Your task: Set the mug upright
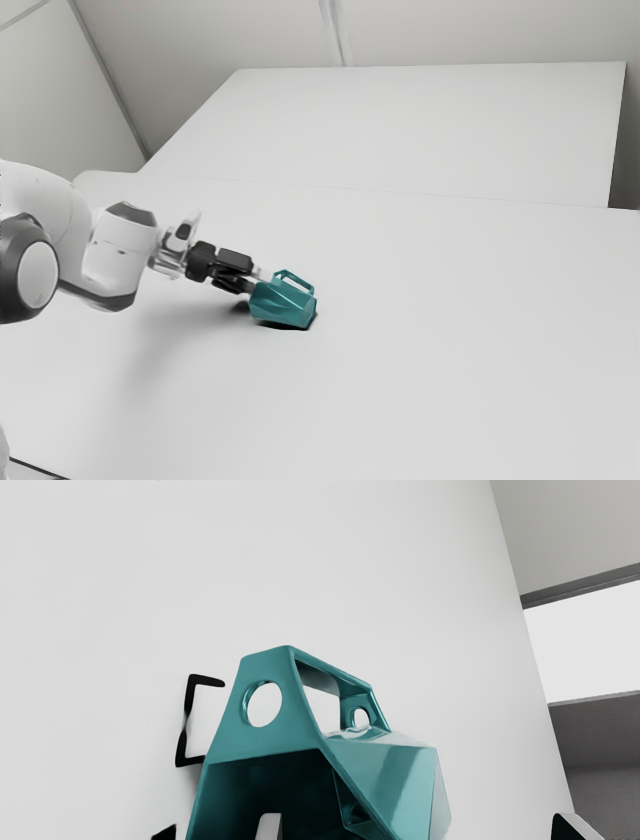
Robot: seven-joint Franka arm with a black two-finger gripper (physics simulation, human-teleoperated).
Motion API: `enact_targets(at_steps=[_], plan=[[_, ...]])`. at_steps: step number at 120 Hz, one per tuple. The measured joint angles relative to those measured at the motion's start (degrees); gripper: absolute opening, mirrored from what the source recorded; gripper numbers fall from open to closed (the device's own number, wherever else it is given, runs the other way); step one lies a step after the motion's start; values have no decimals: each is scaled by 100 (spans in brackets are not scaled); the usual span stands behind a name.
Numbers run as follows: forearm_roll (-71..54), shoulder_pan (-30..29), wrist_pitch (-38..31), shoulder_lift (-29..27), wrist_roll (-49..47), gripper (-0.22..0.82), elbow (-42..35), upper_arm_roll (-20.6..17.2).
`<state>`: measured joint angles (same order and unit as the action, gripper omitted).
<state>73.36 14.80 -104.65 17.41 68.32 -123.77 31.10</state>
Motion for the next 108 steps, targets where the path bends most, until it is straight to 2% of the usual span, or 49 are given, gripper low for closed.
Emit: enact_targets(at_steps=[12,24,41,76,108], plan=[[51,-59,6,69,60,58,63,-118],[129,-86,0,85,112,50,68,-188],[217,-91,-6,87,173,36,53,-202],[285,-79,-10,96,259,0,44,-215],[387,-62,47,38,308,-13,15,-214]])
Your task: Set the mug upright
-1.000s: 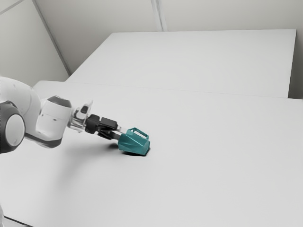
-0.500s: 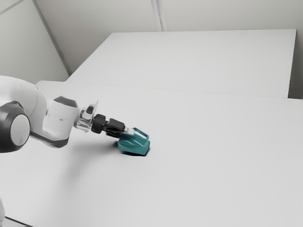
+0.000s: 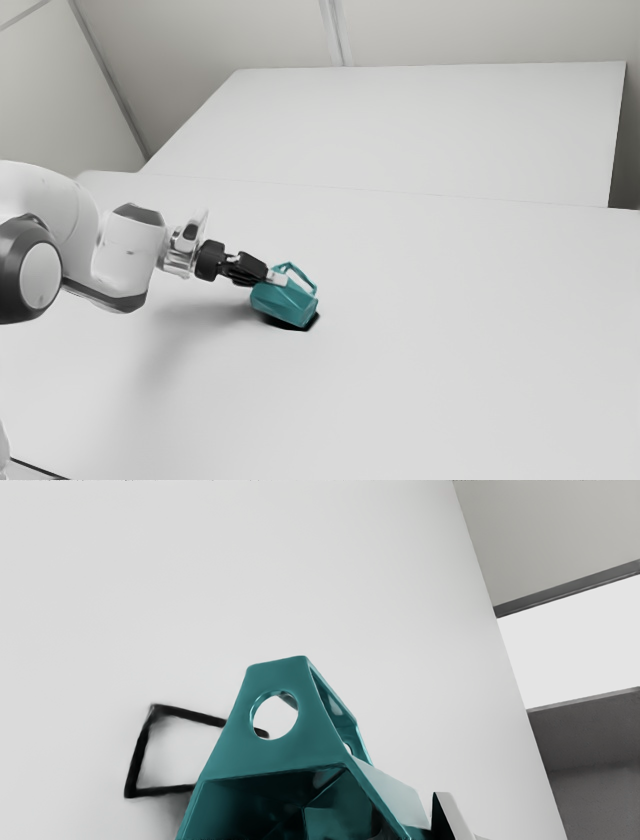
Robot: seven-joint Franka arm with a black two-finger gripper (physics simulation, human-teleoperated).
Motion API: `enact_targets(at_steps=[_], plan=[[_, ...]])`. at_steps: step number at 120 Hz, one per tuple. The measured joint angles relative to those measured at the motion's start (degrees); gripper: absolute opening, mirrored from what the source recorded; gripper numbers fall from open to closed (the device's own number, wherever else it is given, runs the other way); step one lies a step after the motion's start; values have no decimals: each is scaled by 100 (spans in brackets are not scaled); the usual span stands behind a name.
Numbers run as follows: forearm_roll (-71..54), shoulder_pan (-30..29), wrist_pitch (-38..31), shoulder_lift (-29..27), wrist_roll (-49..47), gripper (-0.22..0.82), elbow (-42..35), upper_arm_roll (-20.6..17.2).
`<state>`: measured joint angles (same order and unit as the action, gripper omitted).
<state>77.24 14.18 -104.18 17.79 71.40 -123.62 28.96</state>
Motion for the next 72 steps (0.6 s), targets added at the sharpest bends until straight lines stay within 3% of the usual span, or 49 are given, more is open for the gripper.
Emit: enact_targets(at_steps=[41,72], plan=[[327,94,218,-441,30,-17,-24,24],[-43,328,-237,-857,-119,-17,-15,-41]])
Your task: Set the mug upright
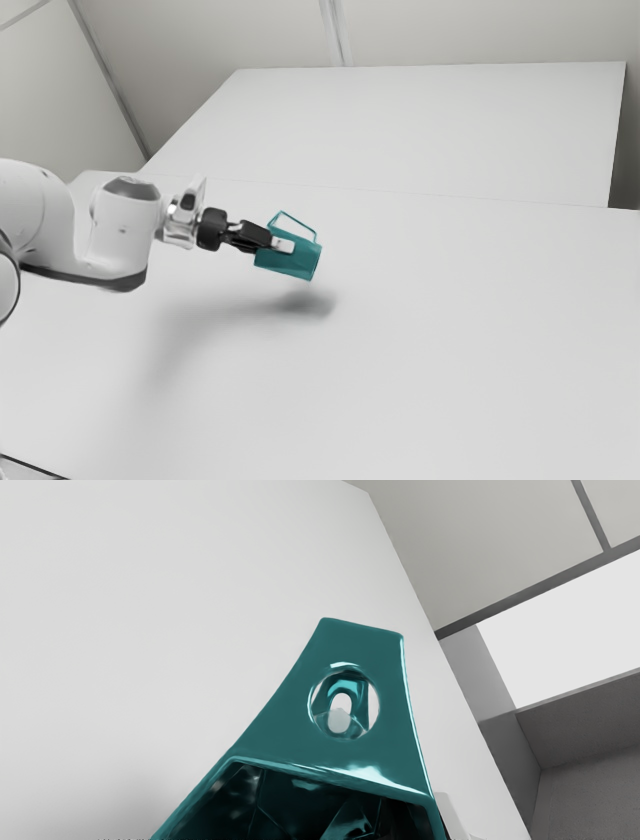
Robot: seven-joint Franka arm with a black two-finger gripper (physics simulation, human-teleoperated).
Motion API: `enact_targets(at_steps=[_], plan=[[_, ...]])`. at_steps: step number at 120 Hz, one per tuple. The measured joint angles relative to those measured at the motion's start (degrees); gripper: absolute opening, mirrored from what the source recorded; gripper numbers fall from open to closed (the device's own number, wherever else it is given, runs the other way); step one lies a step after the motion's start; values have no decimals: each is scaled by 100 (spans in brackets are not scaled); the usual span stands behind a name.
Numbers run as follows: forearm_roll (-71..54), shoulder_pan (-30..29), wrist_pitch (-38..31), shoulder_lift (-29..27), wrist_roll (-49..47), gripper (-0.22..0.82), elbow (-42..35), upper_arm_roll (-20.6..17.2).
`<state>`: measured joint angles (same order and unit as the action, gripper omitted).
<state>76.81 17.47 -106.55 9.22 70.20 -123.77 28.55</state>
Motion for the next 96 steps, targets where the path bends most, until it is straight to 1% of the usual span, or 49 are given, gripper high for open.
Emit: enact_targets(at_steps=[23,41,56,80,96], plan=[[-960,146,-605,-248,-359,-18,-10,-176],[-1949,281,-1065,-809,-707,-18,-106,-180],[-2863,336,-1273,-1130,-1077,-18,-107,-163],[-4042,202,-1364,-1152,-1703,-18,-66,-201],[-4698,163,-1382,-1130,-2128,-18,41,-384]])
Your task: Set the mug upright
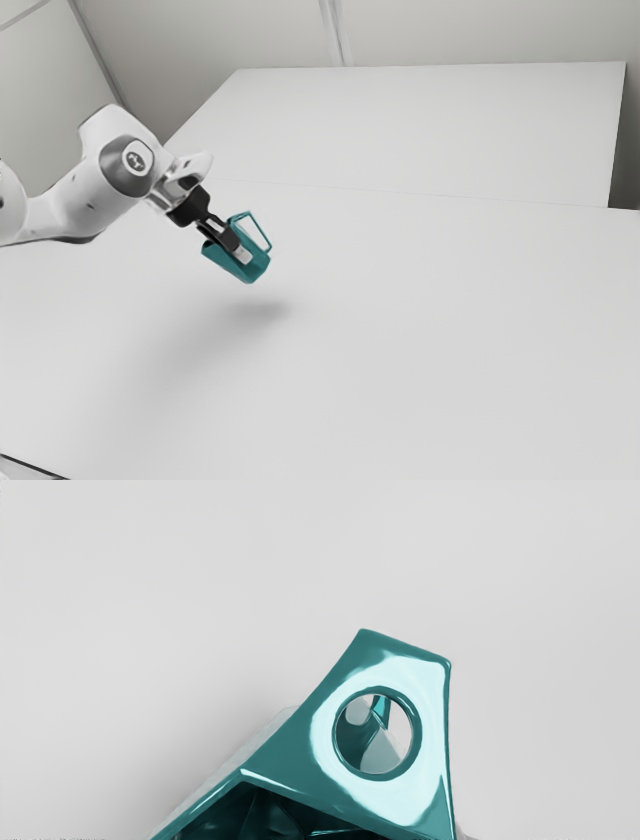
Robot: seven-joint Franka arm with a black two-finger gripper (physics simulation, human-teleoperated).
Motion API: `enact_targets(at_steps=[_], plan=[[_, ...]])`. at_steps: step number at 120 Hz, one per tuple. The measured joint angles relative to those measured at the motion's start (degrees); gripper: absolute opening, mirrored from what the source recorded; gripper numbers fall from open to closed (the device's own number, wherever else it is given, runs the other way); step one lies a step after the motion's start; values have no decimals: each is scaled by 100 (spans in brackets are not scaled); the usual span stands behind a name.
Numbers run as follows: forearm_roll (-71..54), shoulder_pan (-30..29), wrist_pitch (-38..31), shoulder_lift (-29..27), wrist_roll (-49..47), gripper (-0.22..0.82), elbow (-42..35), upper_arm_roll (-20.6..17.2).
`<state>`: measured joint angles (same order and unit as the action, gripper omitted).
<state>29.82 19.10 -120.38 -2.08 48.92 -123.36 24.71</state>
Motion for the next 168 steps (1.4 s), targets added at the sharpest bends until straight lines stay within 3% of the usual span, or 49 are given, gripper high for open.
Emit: enact_targets(at_steps=[30,58,81,92,168], plan=[[-978,251,58,84,-843,-18,163,-337],[-1862,546,354,89,-1650,-18,230,-370],[-2378,617,399,204,-2164,-18,599,-285],[-2644,468,399,218,-2377,-18,784,-424],[-2814,275,-69,946,-3240,-18,1077,-408]])
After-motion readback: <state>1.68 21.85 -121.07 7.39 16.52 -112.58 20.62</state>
